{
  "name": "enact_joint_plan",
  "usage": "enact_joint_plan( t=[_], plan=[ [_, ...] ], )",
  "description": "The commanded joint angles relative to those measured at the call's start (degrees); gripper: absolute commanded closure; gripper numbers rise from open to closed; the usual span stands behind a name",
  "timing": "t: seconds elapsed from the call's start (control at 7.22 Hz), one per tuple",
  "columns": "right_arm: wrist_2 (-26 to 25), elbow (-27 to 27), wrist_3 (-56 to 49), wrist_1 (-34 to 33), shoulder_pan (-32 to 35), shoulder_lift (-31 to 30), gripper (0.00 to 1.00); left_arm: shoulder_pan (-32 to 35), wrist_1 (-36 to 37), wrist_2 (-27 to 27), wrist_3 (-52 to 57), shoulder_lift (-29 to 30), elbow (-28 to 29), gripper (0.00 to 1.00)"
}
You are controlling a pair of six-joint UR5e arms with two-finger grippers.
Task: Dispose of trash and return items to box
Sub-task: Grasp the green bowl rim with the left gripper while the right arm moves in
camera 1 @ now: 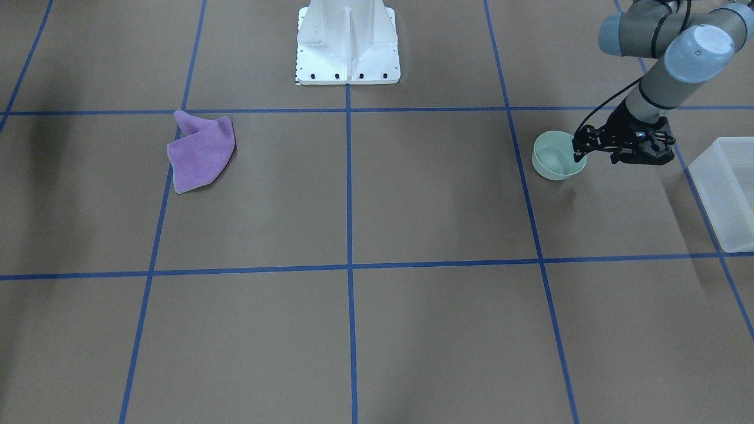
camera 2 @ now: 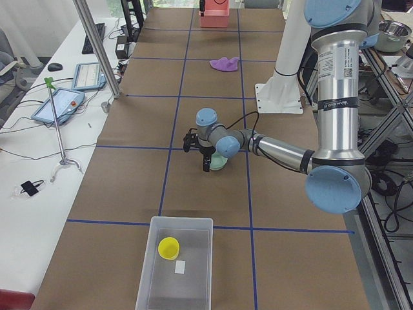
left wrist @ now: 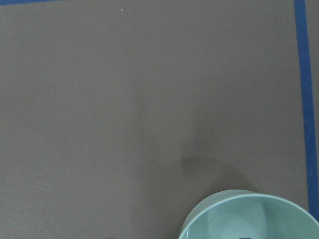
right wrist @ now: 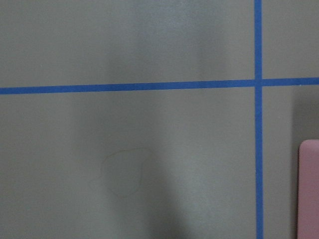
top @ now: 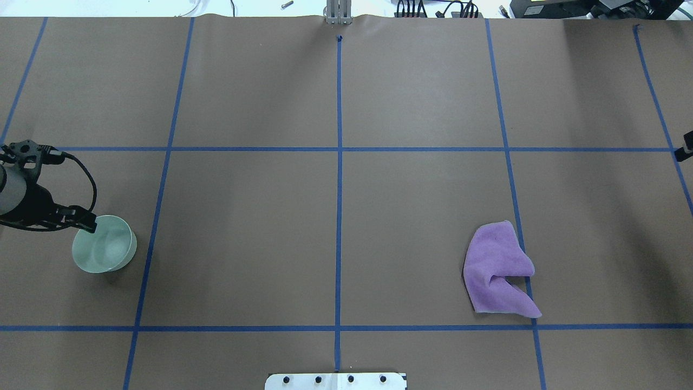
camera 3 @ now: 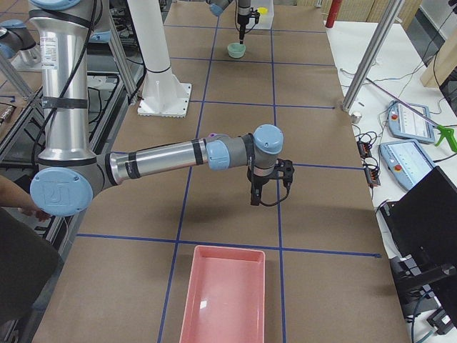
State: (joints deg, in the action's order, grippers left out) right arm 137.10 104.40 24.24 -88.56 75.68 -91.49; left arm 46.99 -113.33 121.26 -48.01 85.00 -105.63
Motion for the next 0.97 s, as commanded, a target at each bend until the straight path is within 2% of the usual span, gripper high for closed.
enact_joint_plan(
  t=[0.0,0.14,0.28,0.55,0.69,0.83],
  plan=[
    [-0.25,0.28,12.28,8.2,-5.61,0.0,0.0,-1.9,-2.85,-0.5,-1.82,-0.01,2.26,0.35],
    [-0.25,0.46,14.24,9.1,-7.12,0.0,0.0,-1.99,-2.86,-0.5,-3.04,-0.01,2.27,0.7],
    [-0.34,1.15,16.0,9.11,-8.52,0.08,0.0,-1.99,-2.86,-0.33,-3.32,-0.09,2.1,1.0],
    [-0.43,2.91,18.46,9.11,-10.37,0.09,0.0,-1.55,-2.42,1.85,-2.71,-0.44,1.13,1.0],
    [-0.6,4.14,19.78,9.11,-11.25,0.09,0.0,0.1,-2.25,7.87,-0.79,-0.53,0.87,1.0],
    [-1.12,4.67,20.4,9.2,-12.39,0.0,0.0,5.6,-1.63,10.81,5.75,-1.32,0.95,1.0]
  ],
)
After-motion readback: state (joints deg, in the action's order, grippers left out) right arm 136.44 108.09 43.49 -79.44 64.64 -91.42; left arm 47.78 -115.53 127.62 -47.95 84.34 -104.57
